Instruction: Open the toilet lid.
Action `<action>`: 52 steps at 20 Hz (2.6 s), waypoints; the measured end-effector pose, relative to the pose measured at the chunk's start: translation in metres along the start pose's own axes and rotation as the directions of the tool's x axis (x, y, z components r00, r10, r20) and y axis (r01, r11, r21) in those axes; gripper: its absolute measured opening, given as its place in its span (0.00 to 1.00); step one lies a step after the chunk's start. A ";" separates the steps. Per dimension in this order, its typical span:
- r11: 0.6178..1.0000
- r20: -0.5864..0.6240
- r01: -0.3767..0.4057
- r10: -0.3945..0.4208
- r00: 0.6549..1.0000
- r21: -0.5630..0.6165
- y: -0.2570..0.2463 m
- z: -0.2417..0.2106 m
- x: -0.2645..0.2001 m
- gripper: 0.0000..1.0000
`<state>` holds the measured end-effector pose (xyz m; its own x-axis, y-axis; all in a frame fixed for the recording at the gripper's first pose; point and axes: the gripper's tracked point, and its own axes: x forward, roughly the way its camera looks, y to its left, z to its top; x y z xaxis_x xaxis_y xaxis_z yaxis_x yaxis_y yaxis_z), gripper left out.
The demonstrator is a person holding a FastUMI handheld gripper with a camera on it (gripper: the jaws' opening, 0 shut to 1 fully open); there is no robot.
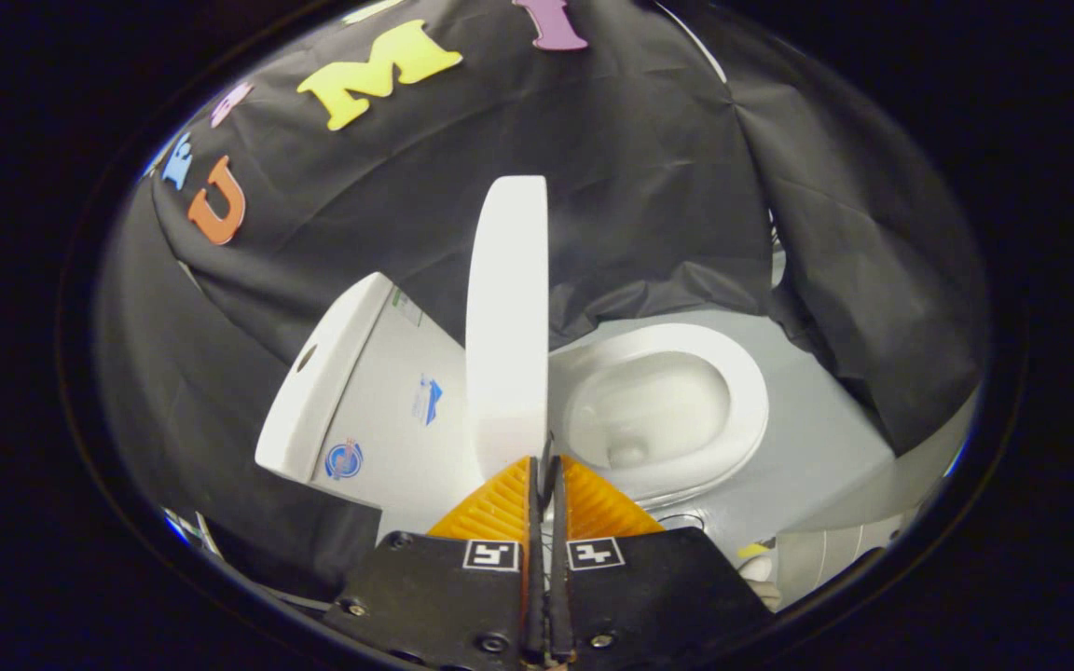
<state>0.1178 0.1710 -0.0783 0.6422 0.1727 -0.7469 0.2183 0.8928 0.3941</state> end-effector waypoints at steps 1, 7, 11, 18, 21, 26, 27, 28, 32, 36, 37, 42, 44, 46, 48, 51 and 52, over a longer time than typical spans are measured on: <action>1.000 0.005 0.004 -0.004 1.000 -0.014 0.005 0.000 0.000 0.06; 0.997 0.023 0.017 -0.016 1.000 -0.071 0.028 -0.001 -0.002 0.07; 0.998 0.044 0.007 -0.004 0.999 -0.065 0.041 -0.004 0.000 0.09; 0.992 0.074 0.034 -0.025 0.997 -0.122 0.068 -0.008 0.001 0.09; 0.986 0.083 0.053 -0.041 0.996 -0.155 0.076 -0.011 0.004 0.09; 0.976 0.104 0.081 -0.061 0.993 -0.200 0.091 -0.016 0.006 0.09; 0.973 0.108 0.086 -0.064 0.992 -0.213 0.094 -0.017 0.008 0.09; 0.970 0.111 0.090 -0.066 0.992 -0.227 0.098 -0.018 0.009 0.09; 0.953 0.132 0.112 -0.077 0.988 -0.283 0.113 -0.023 0.009 0.09; 0.926 0.153 0.139 -0.089 0.984 -0.351 0.125 -0.028 0.013 0.09; 0.921 0.156 0.144 -0.092 0.983 -0.361 0.129 -0.029 0.014 0.09; 0.907 0.166 0.154 -0.095 0.982 -0.392 0.143 -0.034 0.018 0.10; 0.893 0.175 0.159 -0.092 0.980 -0.421 0.149 -0.036 0.020 0.10; 0.879 0.184 0.159 -0.083 0.979 -0.449 0.154 -0.038 0.022 0.10; 0.867 0.192 0.151 -0.065 0.979 -0.474 0.162 -0.041 0.025 0.10; 0.840 0.210 0.156 -0.051 0.976 -0.519 0.170 -0.046 0.029 0.11; 0.833 0.217 0.162 -0.052 0.975 -0.529 0.172 -0.046 0.030 0.11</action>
<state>0.1412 0.3485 -0.0576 0.7738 0.0313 -0.6326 -0.1027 0.9918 -0.0766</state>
